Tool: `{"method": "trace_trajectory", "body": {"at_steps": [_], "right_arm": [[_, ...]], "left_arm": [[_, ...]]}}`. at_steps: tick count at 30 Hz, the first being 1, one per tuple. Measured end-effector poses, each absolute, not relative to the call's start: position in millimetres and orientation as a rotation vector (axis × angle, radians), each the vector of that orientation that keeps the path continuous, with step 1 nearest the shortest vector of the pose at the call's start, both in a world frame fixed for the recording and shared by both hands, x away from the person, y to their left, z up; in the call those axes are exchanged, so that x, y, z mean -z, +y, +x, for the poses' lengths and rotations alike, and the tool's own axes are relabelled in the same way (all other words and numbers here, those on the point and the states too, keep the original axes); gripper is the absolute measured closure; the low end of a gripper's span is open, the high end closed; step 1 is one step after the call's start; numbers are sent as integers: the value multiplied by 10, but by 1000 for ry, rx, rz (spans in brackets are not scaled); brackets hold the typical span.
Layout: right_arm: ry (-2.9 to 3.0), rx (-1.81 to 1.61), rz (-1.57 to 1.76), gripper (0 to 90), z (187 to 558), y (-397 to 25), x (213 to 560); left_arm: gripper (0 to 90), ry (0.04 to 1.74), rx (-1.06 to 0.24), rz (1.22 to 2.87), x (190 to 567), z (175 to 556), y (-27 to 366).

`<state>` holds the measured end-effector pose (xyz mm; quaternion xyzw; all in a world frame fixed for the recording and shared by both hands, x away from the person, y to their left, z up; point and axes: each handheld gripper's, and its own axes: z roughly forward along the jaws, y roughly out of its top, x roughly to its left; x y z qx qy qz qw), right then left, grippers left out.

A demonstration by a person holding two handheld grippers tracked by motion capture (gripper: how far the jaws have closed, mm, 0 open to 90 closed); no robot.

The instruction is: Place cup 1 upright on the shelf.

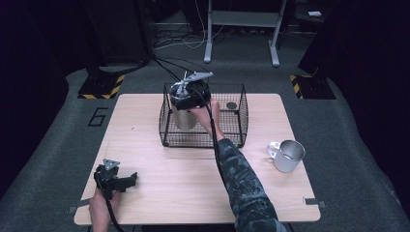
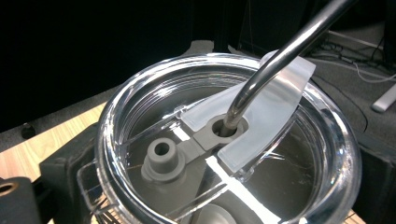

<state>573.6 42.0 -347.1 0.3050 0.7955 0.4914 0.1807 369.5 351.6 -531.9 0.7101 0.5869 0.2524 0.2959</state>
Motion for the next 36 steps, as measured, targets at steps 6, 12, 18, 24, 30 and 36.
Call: {"method": "trace_trajectory", "body": {"at_steps": [6, 12, 18, 24, 30, 36], "right_arm": [[2263, -1370, 911, 35, 5813, 458, 3585], [2284, -1339, 912, 35, 5849, 492, 3653], [2312, -1306, 922, 35, 5893, 516, 3732], [2323, -1297, 945, 35, 5913, 546, 3789], [2344, -1280, 948, 35, 5929, 587, 3844], [2360, -1275, 964, 35, 5929, 607, 3877]], "left_arm": [[4, 1561, -672, 1889, 5319, 3695, 3516], [5, 1561, -671, 1889, 5319, 3695, 3516], [5, 1561, -671, 1889, 5319, 3695, 3515], [5, 1561, -672, 1889, 5318, 3695, 3515], [5, 1561, -672, 1889, 5319, 3695, 3515], [4, 1561, -672, 1889, 5319, 3695, 3515]]}}
